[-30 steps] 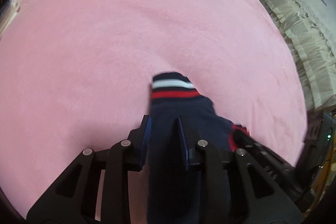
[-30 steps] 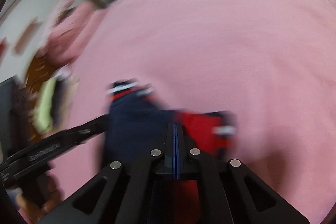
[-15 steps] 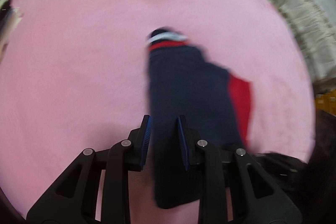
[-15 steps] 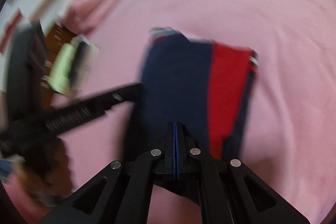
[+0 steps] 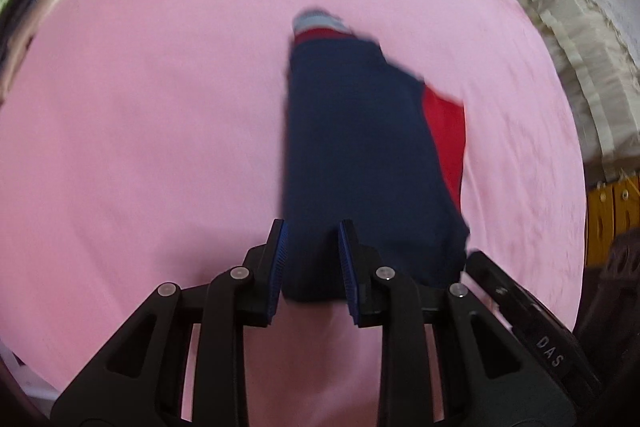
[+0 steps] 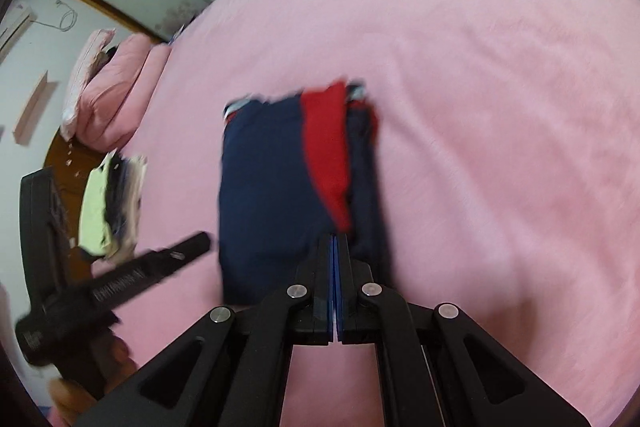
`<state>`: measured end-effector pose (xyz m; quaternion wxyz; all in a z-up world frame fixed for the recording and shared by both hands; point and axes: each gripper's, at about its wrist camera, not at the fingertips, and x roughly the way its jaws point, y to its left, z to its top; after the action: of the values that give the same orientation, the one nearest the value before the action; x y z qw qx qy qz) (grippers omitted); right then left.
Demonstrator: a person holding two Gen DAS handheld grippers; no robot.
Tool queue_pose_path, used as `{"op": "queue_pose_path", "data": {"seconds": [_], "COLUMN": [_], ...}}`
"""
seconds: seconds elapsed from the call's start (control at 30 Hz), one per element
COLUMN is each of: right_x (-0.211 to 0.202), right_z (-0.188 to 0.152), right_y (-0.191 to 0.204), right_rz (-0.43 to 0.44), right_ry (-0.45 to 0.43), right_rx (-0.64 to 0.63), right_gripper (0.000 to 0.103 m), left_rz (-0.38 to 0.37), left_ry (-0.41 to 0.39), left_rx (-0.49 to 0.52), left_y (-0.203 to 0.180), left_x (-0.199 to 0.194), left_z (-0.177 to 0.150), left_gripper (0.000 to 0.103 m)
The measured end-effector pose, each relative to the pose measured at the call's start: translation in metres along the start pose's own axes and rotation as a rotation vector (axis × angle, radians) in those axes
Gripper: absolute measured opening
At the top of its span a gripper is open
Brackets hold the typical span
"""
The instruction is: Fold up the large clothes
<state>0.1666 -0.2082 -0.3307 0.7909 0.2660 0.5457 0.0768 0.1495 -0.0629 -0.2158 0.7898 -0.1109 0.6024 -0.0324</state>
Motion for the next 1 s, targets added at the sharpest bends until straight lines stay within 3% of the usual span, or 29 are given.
{"op": "queue_pose_path", "data": {"seconds": [0.1, 0.17, 0.2, 0.3, 0.47, 0.53, 0.57, 0.73, 0.8, 1.0], "right_x": [0.017, 0.034, 0.033, 0.034, 0.032, 0.028, 0.024, -0.005, -0.015, -0.036], "right_z": [-0.015, -0.027, -0.027, -0.030, -0.032, -0.032, -0.031, -0.027, -0.015, -0.007], "right_y": [0.011, 0.018, 0.015, 0.000, -0.015, -0.011, -0.007, 0.032, 0.049, 0.082], "right_rz": [-0.065, -0.222, -0.260, -0.282, -0.329, -0.335, -0.341, -0.367, -0.370, -0.385], "right_ry": [0.059, 0.090, 0.096, 0.122, 0.269, 0.292, 0.290, 0.223, 0.205, 0.187], "right_rx": [-0.037, -0.080, -0.073, 0.000, 0.033, 0.026, 0.014, -0.067, -0.100, -0.162], "right_gripper": [0.000, 0.000, 0.000, 0.002, 0.014, 0.029, 0.034, 0.071, 0.079, 0.082], "left_rz": [0.043, 0.063, 0.074, 0.101, 0.137, 0.168, 0.178, 0.204, 0.195, 0.186], "left_ry": [0.033, 0.021, 0.024, 0.046, 0.097, 0.116, 0.127, 0.143, 0.143, 0.142], "left_rx": [0.001, 0.008, 0.004, -0.021, 0.003, 0.020, 0.023, 0.026, 0.018, -0.031], "left_y": [-0.003, -0.004, -0.004, -0.001, 0.000, 0.002, 0.003, 0.006, 0.008, 0.016], "left_x": [0.014, 0.014, 0.013, 0.011, 0.002, -0.005, -0.007, -0.026, -0.032, -0.053], "left_z": [-0.018, -0.022, -0.024, -0.026, -0.028, -0.027, -0.026, -0.021, -0.015, -0.006], "left_gripper": [0.023, 0.027, 0.031, 0.040, 0.040, 0.043, 0.049, 0.063, 0.072, 0.075]}}
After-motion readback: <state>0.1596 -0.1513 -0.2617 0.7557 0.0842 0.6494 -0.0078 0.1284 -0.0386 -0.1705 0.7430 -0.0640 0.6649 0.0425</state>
